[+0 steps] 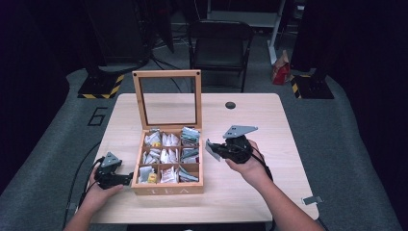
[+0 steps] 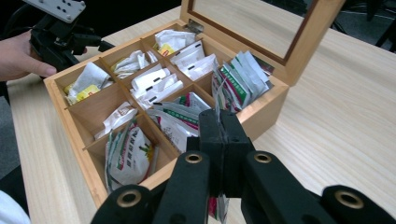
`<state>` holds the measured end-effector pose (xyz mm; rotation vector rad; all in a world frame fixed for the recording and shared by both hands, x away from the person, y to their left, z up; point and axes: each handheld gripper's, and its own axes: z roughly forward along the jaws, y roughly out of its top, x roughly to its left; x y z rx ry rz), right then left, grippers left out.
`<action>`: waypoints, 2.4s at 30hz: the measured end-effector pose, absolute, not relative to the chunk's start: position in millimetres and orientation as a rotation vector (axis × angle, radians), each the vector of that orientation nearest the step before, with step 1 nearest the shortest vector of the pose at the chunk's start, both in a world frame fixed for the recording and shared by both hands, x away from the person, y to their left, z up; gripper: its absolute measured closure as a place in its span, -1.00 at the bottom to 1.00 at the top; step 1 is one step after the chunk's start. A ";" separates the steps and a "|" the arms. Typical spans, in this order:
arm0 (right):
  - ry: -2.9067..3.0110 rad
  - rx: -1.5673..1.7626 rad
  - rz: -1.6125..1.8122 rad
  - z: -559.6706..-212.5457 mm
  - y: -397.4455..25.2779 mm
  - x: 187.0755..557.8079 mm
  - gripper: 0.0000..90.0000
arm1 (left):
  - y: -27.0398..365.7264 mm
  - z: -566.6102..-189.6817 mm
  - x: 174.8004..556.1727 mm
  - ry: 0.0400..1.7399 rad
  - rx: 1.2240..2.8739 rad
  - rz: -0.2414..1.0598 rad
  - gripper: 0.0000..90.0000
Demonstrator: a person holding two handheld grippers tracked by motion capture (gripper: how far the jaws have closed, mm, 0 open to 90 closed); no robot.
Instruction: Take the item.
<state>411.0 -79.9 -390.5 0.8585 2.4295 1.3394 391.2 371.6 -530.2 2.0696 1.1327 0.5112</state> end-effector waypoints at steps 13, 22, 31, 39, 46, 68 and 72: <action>2.380 0.909 1.325 -390.2 -101.6 414.4 1.00 | 371.6 -529.8 391.0 1.137 2.071 0.500 -0.68; 2.349 0.949 1.309 -393.5 -116.8 416.3 1.00 | 371.3 -530.0 391.0 1.139 2.067 0.499 -0.68; 2.313 0.989 1.294 -399.2 -131.5 418.8 1.00 | 371.5 -530.0 391.1 1.137 2.069 0.500 -0.68; 2.289 1.012 1.274 -404.6 -141.1 420.5 1.00 | 371.2 -530.1 390.9 1.140 2.065 0.498 -0.68; 2.277 1.030 1.246 -410.0 -147.9 422.6 1.00 | 371.7 -529.8 391.1 1.134 2.073 0.504 -0.68; 2.255 1.125 1.181 -444.4 -167.1 423.5 1.00 | 371.4 -529.9 390.9 1.139 2.069 0.495 -0.68; 2.251 1.133 1.176 -449.5 -169.3 423.3 1.00 | 371.3 -529.9 390.8 1.141 2.068 0.496 -0.68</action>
